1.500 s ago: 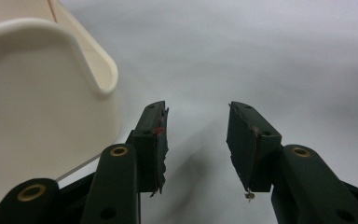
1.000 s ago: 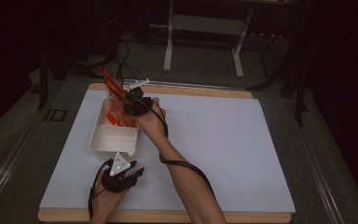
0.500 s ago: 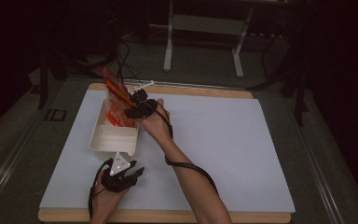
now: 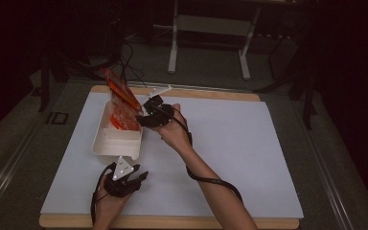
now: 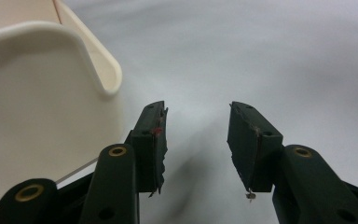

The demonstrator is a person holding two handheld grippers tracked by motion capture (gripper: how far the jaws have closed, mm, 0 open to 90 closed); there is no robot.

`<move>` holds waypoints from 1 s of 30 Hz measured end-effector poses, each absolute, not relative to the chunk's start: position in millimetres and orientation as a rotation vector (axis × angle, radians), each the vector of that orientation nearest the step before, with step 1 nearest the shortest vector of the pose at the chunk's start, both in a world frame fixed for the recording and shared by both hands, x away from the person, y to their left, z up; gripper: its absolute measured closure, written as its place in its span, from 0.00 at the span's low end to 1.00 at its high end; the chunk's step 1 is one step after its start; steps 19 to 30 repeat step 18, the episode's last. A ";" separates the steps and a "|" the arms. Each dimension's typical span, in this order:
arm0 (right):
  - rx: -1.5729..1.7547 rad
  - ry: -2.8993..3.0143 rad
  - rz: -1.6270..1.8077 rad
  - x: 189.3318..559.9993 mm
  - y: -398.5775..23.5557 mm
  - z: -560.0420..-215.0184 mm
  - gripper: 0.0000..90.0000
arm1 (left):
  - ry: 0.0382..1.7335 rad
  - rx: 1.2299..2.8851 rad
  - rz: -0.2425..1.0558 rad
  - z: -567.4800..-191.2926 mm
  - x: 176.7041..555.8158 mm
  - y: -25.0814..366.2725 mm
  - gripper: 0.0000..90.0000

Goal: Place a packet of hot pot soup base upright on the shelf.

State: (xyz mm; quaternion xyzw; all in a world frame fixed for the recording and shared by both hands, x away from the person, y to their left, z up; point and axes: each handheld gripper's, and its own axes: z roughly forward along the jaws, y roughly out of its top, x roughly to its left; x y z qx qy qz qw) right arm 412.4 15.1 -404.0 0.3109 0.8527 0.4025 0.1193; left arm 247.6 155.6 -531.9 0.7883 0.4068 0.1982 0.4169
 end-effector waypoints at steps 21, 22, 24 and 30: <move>1.043 2.382 1.134 388.8 -76.7 -475.6 0.20 | 1.030 2.001 0.488 -534.2 249.5 153.0 0.63; 1.043 2.382 1.134 388.8 -76.7 -475.6 0.20 | 1.030 2.001 0.488 -534.2 249.5 153.0 0.63; 1.043 2.382 1.134 388.8 -76.7 -475.6 0.20 | 1.030 2.001 0.488 -534.2 249.5 153.0 0.63; 1.043 2.382 1.134 388.8 -76.7 -475.6 0.20 | 1.030 2.001 0.488 -534.2 249.5 153.0 0.63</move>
